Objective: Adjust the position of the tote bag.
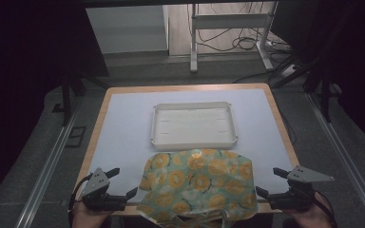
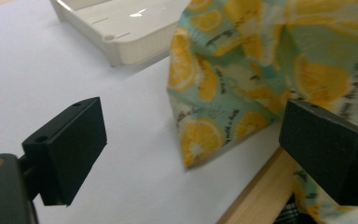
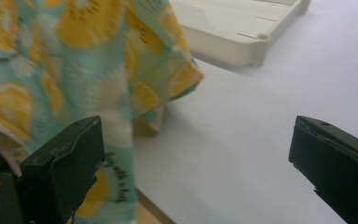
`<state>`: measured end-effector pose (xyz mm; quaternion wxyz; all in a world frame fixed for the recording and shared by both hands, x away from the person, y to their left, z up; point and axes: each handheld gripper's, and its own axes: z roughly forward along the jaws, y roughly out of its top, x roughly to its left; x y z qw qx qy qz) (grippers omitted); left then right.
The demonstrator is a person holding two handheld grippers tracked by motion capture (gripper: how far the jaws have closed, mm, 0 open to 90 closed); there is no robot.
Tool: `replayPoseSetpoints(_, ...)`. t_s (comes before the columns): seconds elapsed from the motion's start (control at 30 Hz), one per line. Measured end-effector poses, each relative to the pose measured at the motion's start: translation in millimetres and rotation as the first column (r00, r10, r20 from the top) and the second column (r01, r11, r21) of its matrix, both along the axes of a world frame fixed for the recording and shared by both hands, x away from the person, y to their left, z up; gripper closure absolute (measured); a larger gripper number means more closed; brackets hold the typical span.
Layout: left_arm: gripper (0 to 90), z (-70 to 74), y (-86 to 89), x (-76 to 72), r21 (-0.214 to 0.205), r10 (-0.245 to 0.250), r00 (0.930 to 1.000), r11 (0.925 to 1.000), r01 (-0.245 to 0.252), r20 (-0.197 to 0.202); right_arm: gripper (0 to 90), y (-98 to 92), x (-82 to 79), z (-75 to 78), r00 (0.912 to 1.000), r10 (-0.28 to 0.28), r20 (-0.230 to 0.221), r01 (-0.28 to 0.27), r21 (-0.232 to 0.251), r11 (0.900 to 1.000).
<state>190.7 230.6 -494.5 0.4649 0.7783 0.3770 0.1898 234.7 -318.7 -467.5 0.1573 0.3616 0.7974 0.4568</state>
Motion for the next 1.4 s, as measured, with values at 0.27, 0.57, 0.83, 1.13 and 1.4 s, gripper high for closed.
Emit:
replayPoseSetpoints(0.27, 9.8, 3.4, -0.9, -18.7, -0.023, -0.039, 0.9992, 0.999, 0.039, 0.004, 3.6, 6.6, -10.9, 12.3, 0.9989, 0.047, -0.001, -0.047, -0.016, 0.9988)
replayPoseSetpoints(0.57, 9.9, 9.3, -10.1, -26.7, -0.043, -0.117, 0.9929, 0.9922, 0.117, 0.022, 12.5, 20.3, -26.6, 24.3, 0.996, 0.072, 0.052, -0.068, -0.07, 0.9952)
replayPoseSetpoints(0.83, 10.0, 10.8, -24.0, -30.9, -0.018, -0.173, 0.9848, 0.9847, 0.173, 0.019, 10.3, 33.4, -32.4, 24.9, 0.993, 0.118, 0.0, -0.117, -0.104, 0.9876)
replayPoseSetpoints(1.13, 13.2, 6.4, -39.3, -33.6, 0.011, -0.22, 0.9755, 0.9755, 0.22, 0.008, 27.9, 44.4, -38.8, 25.2, 0.9905, 0.137, 0.01, -0.134, -0.148, 0.9799)
replayPoseSetpoints(1.4, 28.3, 1.3, -45.1, -34.0, 0.057, -0.246, 0.9692, 0.9676, 0.246, -0.005, 32.7, 48.4, -35.0, 16.5, 0.9931, 0.117, -0.009, -0.116, -0.179, 0.977)
